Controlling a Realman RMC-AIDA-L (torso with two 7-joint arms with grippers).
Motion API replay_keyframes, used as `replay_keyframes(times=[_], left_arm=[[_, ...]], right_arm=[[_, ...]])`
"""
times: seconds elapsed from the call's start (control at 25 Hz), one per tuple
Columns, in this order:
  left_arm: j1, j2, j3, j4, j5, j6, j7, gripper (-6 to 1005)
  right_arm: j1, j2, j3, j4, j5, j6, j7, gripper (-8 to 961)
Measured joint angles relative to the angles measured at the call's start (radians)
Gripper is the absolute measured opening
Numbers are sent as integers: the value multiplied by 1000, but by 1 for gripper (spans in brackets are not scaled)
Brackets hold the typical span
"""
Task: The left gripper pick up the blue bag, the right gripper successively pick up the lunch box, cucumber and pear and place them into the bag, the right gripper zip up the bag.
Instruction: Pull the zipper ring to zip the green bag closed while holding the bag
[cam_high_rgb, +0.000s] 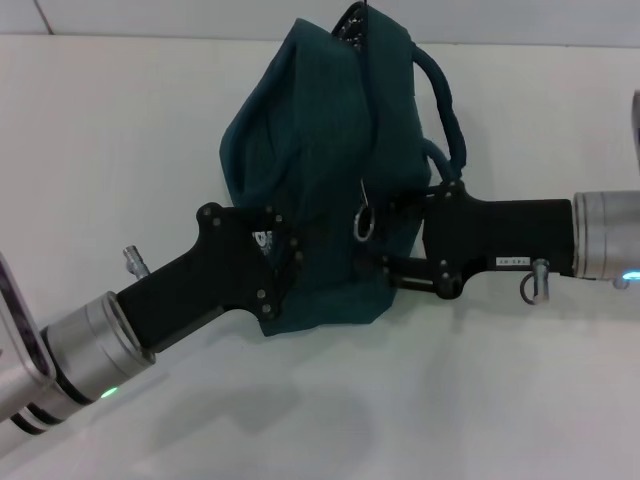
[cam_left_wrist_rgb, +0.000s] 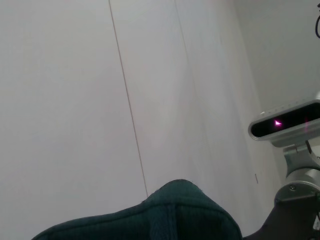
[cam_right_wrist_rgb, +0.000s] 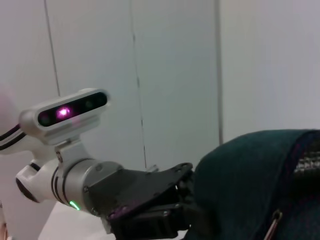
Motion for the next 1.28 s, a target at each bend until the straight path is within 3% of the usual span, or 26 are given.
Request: replay_keyframes(times=[0.64,0.88,0.96,1.28], left_arm=[[0,-1,0,0,0,0,0,55],[0,1,0,0,0,-3,0,55],[-1,1,0,0,0,-4,0,55],[-8,1,0,0,-5,-9,0,55]], right_arm=[[-3,0,-15,-6,42,-24,-2,427],[-5,-1,-15,-6,51,-25,-13,355],[-6,-2,-15,-6,50,-25,-28,174],[-7,-7,-6,-5,52,-22,-83,49]])
